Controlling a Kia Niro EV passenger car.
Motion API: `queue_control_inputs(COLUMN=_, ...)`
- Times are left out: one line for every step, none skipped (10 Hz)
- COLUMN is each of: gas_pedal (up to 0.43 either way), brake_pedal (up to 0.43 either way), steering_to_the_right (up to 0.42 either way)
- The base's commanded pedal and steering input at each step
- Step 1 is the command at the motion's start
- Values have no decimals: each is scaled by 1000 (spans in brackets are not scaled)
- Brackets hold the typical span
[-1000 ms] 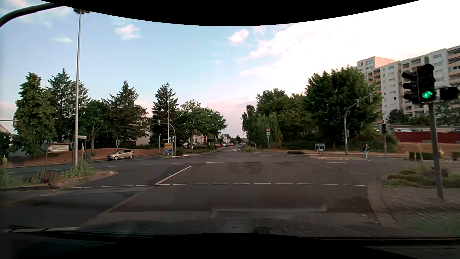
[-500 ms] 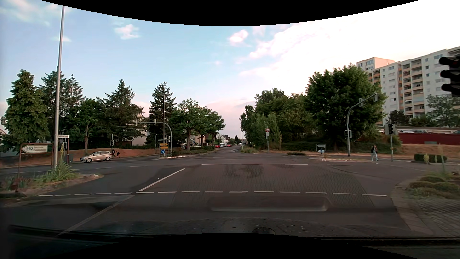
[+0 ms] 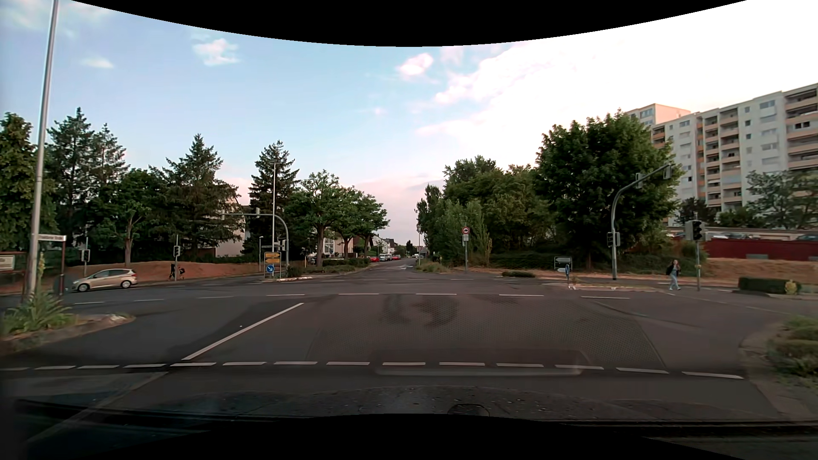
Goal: Follow the waypoints while adhering to traffic rules and regulations
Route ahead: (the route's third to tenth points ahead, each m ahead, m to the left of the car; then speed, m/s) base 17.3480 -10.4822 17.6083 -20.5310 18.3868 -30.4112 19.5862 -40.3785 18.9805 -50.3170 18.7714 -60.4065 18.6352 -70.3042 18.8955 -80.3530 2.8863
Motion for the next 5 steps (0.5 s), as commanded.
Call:
queue_control_inputs(gas_pedal=20, brake_pedal=0, steering_to_the_right=157)
queue_control_inputs(gas_pedal=20, brake_pedal=0, steering_to_the_right=167)
queue_control_inputs(gas_pedal=8, brake_pedal=0, steering_to_the_right=178)
queue_control_inputs(gas_pedal=0, brake_pedal=0, steering_to_the_right=182)
queue_control_inputs(gas_pedal=0, brake_pedal=0, steering_to_the_right=183)
